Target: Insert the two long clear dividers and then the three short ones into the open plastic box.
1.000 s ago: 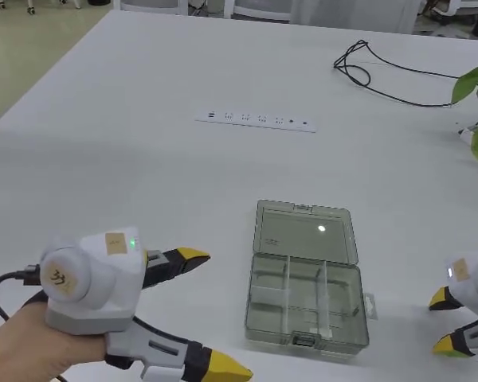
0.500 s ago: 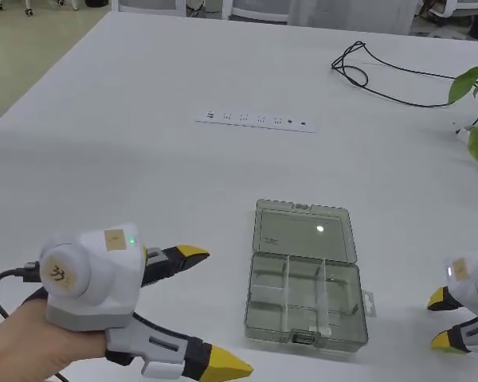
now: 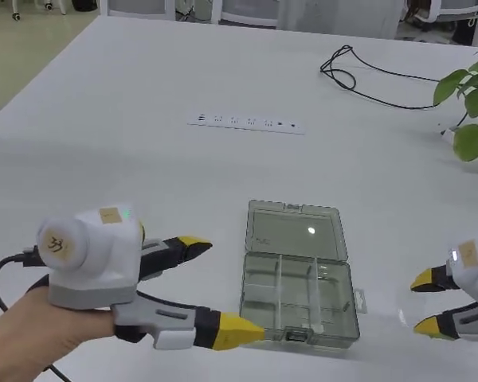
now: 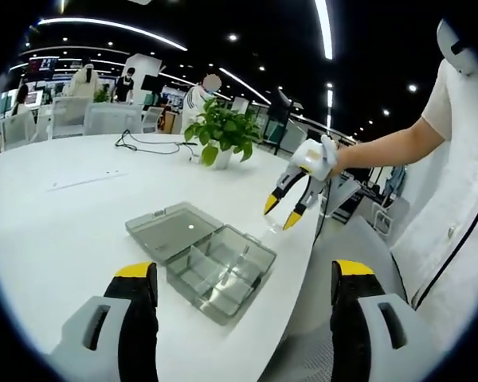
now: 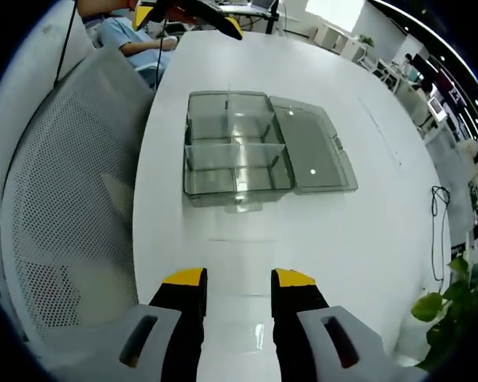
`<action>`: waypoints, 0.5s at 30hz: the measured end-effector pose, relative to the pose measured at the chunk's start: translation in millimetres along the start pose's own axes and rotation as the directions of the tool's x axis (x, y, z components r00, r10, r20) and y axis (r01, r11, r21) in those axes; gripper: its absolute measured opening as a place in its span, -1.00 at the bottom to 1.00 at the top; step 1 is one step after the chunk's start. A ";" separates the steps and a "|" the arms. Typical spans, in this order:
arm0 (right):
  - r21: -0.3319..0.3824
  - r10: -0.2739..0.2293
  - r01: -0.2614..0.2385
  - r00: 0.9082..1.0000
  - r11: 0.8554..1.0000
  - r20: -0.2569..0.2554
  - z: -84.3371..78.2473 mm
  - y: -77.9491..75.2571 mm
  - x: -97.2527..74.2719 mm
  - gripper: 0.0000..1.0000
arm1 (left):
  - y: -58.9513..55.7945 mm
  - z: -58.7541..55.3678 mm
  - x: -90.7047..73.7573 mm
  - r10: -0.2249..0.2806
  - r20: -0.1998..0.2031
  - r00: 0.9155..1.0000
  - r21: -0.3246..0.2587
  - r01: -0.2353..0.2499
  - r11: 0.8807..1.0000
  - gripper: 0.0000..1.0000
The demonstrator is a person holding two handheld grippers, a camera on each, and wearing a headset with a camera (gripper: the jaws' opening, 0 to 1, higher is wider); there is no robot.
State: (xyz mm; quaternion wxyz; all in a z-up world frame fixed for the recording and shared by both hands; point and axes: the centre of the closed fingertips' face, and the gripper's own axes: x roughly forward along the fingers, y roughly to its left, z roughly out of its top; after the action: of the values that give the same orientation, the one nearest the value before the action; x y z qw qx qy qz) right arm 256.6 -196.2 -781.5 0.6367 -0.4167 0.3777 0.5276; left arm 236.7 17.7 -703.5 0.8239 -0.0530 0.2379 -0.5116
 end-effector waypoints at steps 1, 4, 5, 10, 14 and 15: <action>-0.008 -0.008 0.009 1.000 1.000 0.006 5.7 0.0 -3.7 -0.35 | -0.6 1.3 2.6 0.000 -0.002 1.000 -0.005 0.000 1.000 0.82; -0.022 -0.026 0.027 0.999 0.999 0.022 20.2 0.8 -13.4 -0.35 | -6.2 7.3 8.9 -0.016 0.009 1.000 -0.030 0.016 0.999 0.76; -0.022 -0.031 0.031 0.999 0.999 0.029 24.1 0.9 -15.7 -0.35 | -8.3 11.4 12.0 -0.019 0.021 1.000 -0.047 0.020 0.999 0.73; -0.044 -0.068 0.070 0.996 0.997 0.055 48.3 1.2 -29.8 -0.35 | -15.1 22.1 24.5 -0.044 0.041 0.998 -0.120 0.049 0.992 0.56; -0.060 -0.090 0.094 0.993 0.994 0.073 66.4 3.6 -38.0 -0.35 | -22.4 28.3 34.2 -0.072 0.050 0.996 -0.229 0.081 0.970 0.40; -0.062 -0.092 0.097 0.993 0.993 0.076 70.0 4.8 -39.4 -0.35 | -23.8 31.8 36.0 -0.078 0.067 0.995 -0.232 0.091 0.968 0.37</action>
State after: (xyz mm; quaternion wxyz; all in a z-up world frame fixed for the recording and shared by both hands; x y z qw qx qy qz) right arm 248.5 -144.7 -720.2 0.6603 -0.4352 0.3166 0.5238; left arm 244.4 -29.8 -679.8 0.7957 -0.1748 0.2708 -0.5129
